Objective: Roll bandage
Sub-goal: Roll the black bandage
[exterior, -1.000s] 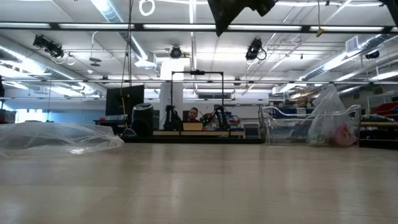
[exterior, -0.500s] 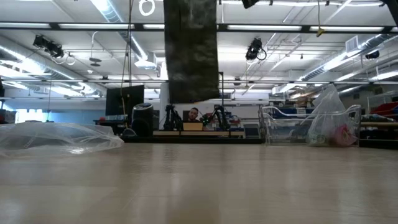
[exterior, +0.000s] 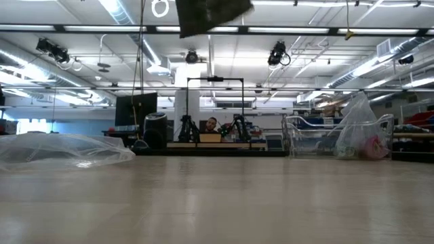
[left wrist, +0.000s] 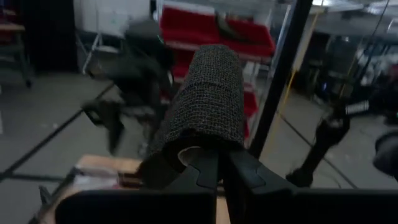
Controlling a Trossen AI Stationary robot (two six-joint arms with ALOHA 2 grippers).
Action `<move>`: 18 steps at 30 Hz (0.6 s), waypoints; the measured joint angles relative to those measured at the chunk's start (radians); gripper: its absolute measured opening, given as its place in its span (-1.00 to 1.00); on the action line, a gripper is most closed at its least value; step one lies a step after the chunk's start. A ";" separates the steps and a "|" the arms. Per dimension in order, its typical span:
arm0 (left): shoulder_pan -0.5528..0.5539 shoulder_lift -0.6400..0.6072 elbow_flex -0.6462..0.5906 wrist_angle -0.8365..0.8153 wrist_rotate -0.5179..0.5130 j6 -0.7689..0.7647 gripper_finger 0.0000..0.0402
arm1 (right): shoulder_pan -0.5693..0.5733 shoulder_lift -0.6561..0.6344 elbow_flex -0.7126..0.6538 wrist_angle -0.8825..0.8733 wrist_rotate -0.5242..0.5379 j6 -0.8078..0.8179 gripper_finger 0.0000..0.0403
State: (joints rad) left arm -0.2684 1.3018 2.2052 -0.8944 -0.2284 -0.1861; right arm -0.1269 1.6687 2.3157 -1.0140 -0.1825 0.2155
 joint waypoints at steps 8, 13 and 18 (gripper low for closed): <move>0.000 0.019 0.098 -0.019 -0.078 0.058 -0.94 | 0.154 0.063 -0.001 0.046 0.083 -0.026 0.28; 0.007 0.020 0.140 -0.015 -0.140 0.108 -0.94 | 0.200 0.104 -0.001 0.122 0.143 0.008 0.32; 0.043 0.021 0.151 -0.014 -0.185 0.130 -0.94 | 0.238 0.162 -0.001 0.121 0.301 0.041 0.42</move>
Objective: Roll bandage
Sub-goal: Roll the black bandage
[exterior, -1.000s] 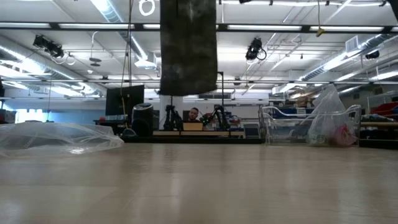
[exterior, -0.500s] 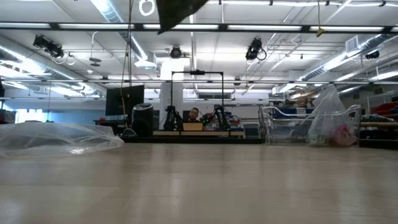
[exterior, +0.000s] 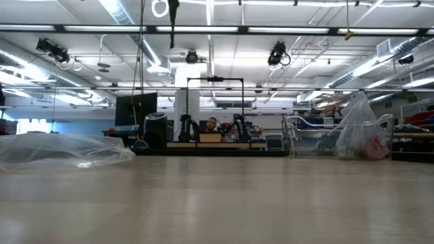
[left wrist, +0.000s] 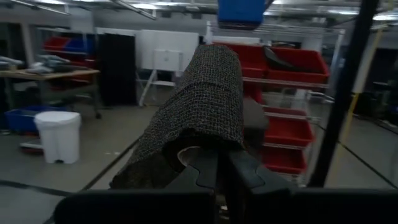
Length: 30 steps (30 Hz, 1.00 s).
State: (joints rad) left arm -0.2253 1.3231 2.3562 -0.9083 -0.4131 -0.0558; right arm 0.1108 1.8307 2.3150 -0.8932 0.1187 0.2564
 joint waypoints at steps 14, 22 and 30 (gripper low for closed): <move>0.030 -0.052 0.000 0.005 0.024 0.052 -0.94 | 0.067 0.202 0.000 0.058 0.417 0.199 0.57; 0.030 -0.097 0.000 -0.031 0.039 0.044 -0.94 | 0.050 0.211 0.000 0.050 0.605 0.248 0.56; 0.030 -0.113 0.000 -0.037 0.086 0.048 -0.94 | 0.004 0.286 0.000 0.109 0.449 0.268 0.52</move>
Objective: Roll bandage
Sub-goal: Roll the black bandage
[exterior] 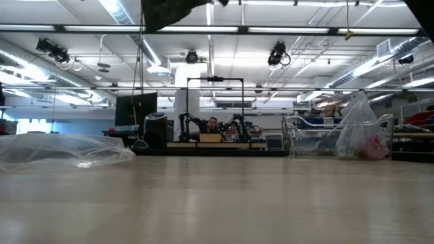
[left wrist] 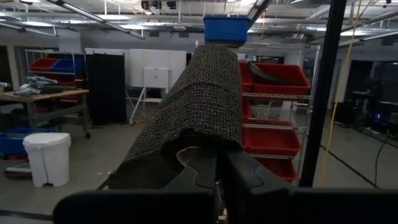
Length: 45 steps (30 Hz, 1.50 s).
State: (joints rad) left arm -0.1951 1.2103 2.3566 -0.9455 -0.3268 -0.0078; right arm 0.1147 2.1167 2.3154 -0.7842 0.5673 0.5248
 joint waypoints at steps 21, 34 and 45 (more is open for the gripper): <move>0.000 -0.049 0.000 -0.132 -0.121 0.096 -0.94 | 0.074 0.021 0.000 0.186 -0.174 -0.004 -0.98; 0.000 -0.043 -0.018 -0.375 -0.355 0.155 -0.94 | 0.193 -0.207 0.011 0.529 -0.184 -0.107 -0.99; 0.000 -0.040 -0.268 -0.415 -0.461 0.130 -0.94 | 0.196 -0.261 0.011 0.806 -0.175 -0.269 -1.00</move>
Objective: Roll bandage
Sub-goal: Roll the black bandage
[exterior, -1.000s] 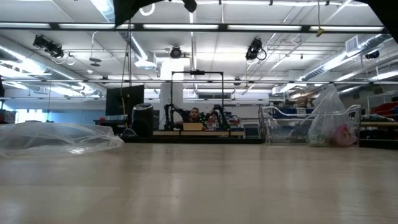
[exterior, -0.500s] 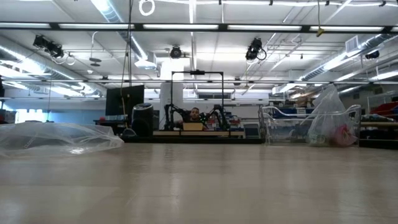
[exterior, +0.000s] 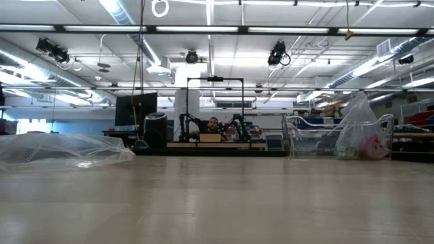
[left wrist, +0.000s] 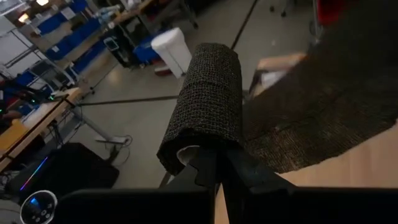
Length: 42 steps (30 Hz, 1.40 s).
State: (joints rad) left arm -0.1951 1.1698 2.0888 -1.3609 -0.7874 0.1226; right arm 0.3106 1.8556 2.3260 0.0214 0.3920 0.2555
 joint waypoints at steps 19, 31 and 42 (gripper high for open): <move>0.094 0.060 -0.460 0.482 0.166 -0.088 -0.94 | -0.143 -0.078 0.030 0.037 -0.011 -0.042 -1.00; 0.124 0.191 -0.591 0.750 0.319 -0.159 -0.94 | -0.235 -0.110 0.030 0.004 0.041 -0.045 -1.00; 0.123 0.311 -0.591 0.800 0.463 -0.154 -0.94 | -0.293 -0.112 0.030 -0.024 0.007 -0.001 -1.00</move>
State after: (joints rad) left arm -0.0721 1.4804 1.4982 -0.5614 -0.3240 -0.0316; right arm 0.0176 1.7435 2.3562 -0.0030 0.3987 0.2550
